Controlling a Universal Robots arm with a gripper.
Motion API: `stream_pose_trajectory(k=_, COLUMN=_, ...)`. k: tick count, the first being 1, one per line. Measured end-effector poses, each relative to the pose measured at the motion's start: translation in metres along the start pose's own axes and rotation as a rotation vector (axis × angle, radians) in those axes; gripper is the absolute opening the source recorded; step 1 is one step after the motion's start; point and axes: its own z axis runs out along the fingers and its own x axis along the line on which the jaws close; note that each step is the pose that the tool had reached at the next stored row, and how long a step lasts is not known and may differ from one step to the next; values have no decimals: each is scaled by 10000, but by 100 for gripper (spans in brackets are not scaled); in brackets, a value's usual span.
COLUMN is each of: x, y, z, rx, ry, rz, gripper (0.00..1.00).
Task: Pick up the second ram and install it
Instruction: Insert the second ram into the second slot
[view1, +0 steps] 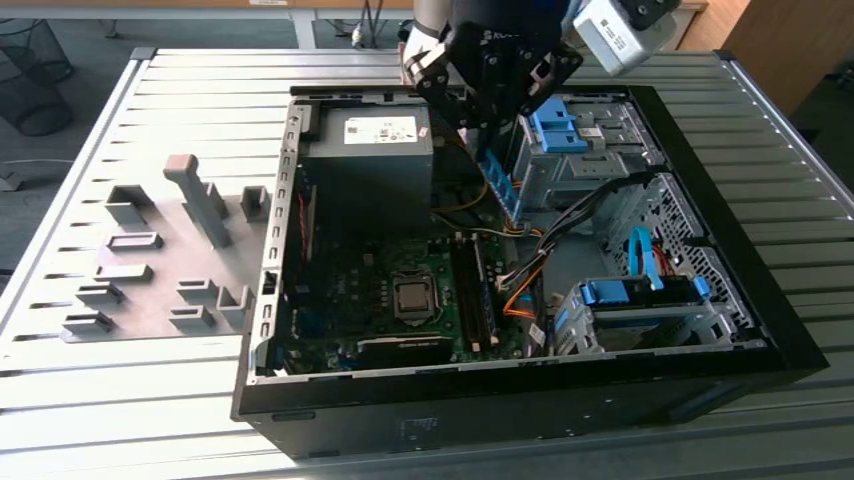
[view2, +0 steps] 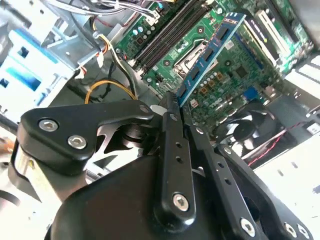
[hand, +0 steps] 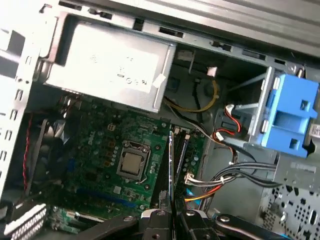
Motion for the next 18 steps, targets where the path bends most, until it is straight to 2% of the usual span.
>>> stream_pose_trajectory(k=13, x=0, y=0, z=51, rx=15, ry=6, rz=2353, gripper=14)
stream_pose_trajectory(k=18, x=0, y=0, z=52, rx=16, ry=6, rz=2461, gripper=14)
